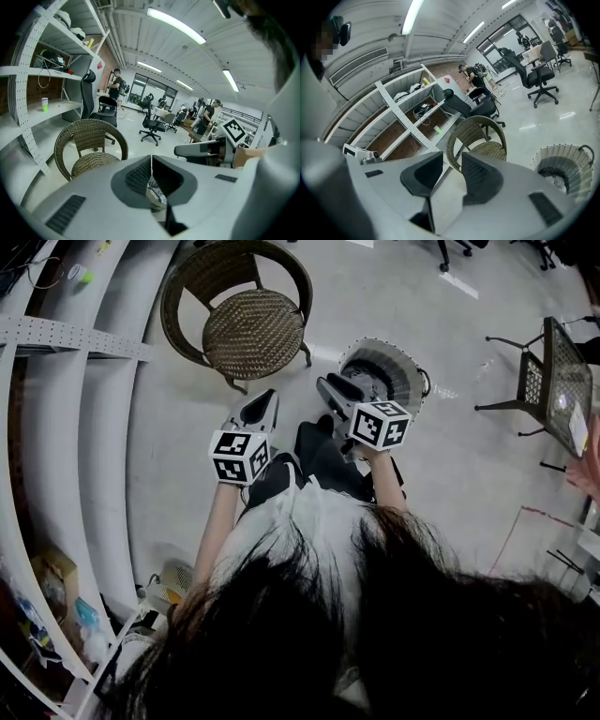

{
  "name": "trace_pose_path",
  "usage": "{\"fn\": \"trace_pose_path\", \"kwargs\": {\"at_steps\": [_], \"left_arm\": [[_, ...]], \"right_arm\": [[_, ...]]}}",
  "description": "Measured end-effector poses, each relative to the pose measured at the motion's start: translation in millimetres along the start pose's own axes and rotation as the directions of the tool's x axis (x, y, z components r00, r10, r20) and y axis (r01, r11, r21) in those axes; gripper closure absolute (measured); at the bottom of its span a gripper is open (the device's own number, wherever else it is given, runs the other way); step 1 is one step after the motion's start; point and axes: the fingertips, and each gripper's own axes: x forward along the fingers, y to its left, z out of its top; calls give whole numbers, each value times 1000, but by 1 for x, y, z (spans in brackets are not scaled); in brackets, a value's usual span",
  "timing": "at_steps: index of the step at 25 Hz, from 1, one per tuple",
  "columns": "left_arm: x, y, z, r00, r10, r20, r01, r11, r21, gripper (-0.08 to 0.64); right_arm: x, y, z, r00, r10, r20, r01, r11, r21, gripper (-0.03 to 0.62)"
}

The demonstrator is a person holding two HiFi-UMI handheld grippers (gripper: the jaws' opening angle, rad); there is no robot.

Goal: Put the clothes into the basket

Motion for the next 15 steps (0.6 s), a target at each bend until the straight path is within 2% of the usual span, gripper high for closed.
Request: {"fn": "trace_pose_path", "kwargs": {"at_steps": [8, 15], "left_arm": [[-78, 25, -42, 1000, 5, 10, -5, 1000, -10, 538], [-126, 43, -60, 999, 4, 40, -4, 1000, -4, 538]], "right_arm": [[-3, 76, -50, 1000, 1, 3, -1, 999, -35, 469], [-8, 128, -91, 1000, 3, 13, -2, 998, -63, 482]]}}
